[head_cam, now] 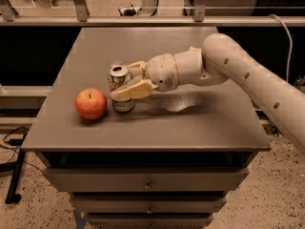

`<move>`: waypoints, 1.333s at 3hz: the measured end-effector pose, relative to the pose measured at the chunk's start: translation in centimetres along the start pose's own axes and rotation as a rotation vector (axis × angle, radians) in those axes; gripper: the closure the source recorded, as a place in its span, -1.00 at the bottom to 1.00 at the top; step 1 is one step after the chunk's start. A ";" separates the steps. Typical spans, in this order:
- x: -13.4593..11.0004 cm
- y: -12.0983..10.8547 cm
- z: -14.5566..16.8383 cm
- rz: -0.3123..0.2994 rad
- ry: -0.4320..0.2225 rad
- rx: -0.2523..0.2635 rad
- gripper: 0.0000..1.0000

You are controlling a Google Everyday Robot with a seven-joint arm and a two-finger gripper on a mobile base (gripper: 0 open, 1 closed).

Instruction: Move 7up can near apple

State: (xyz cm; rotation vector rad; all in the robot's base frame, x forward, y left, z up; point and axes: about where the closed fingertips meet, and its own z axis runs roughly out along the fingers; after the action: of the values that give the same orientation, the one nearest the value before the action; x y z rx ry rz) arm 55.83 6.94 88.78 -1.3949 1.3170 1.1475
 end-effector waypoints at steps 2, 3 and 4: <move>-1.9 -0.9 -1.2 -0.083 0.010 -0.025 -1.00; -4.6 -2.1 -5.0 -0.132 0.018 0.037 -1.00; -8.7 -2.8 -10.5 -0.195 0.037 0.150 -1.00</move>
Offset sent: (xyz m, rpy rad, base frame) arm 0.0256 -0.0263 0.0451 -0.0119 -0.1374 0.0300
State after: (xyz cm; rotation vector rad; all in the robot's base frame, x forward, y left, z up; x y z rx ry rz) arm 59.07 -1.57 99.33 -1.4053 1.2356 0.8795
